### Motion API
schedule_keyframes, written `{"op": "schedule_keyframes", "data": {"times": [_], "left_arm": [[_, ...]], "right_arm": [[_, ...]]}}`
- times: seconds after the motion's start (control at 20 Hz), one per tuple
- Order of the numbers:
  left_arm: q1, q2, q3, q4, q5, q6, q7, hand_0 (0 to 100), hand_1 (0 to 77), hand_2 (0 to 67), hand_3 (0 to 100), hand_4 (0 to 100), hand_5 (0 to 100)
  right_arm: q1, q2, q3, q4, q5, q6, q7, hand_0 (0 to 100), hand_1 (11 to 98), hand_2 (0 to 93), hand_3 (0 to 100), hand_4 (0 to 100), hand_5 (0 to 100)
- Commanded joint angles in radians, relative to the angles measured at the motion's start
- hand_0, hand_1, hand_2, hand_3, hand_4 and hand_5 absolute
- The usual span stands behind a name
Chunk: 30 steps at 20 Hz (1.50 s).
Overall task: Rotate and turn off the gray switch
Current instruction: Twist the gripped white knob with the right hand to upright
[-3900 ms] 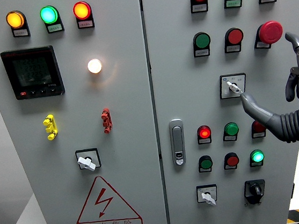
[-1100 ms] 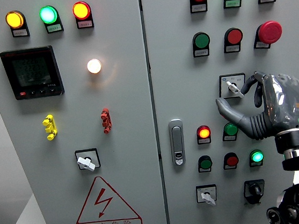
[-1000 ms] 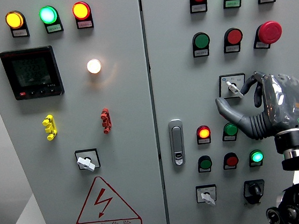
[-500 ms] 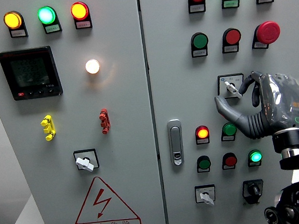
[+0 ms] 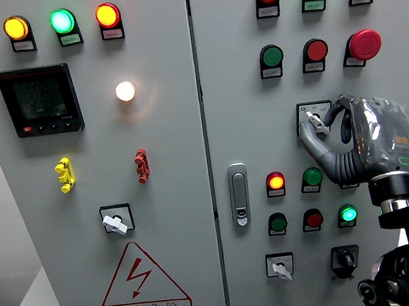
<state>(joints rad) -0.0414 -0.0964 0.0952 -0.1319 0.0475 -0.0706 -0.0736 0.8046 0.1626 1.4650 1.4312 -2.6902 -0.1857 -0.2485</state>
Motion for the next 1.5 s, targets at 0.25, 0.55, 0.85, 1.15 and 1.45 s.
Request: {"op": "schedule_keyframes", "data": {"times": [0.25,0.55,0.85,1.15,1.45], "left_arm": [[0.000,0.000,0.000,0.000,0.000,0.000,0.000,88,0.0,13.3,19,8,11],[0.000,0.000,0.000,0.000,-0.002,0.000,0.000,88,0.0,13.3,19,8,11],[0.000,0.000,0.000,0.000,0.000,0.000,0.000,88,0.0,13.3,19,8,11],[0.000,0.000,0.000,0.000,-0.002,0.000,0.000,88,0.0,13.3,19,8,11],[0.000,0.001,0.000,0.000,0.000,0.000,0.000,88,0.0,13.3,19,8,11]], "right_arm": [[0.002,0.0000,-0.006,-0.002,-0.005,0.017,-0.023,61,38.3,67.9,98,100,100],[0.002,0.0000,-0.012,-0.002,-0.005,0.019,-0.026,67,40.3,67.7,98,100,100],[0.002,0.0000,-0.012,0.002,-0.003,0.019,-0.029,72,39.4,67.7,98,100,100],[-0.005,-0.0015,-0.005,0.011,0.000,0.009,-0.026,78,35.1,65.4,98,100,100],[-0.030,-0.0030,0.003,0.052,-0.002,-0.001,-0.023,71,29.3,58.6,92,84,100]]}}
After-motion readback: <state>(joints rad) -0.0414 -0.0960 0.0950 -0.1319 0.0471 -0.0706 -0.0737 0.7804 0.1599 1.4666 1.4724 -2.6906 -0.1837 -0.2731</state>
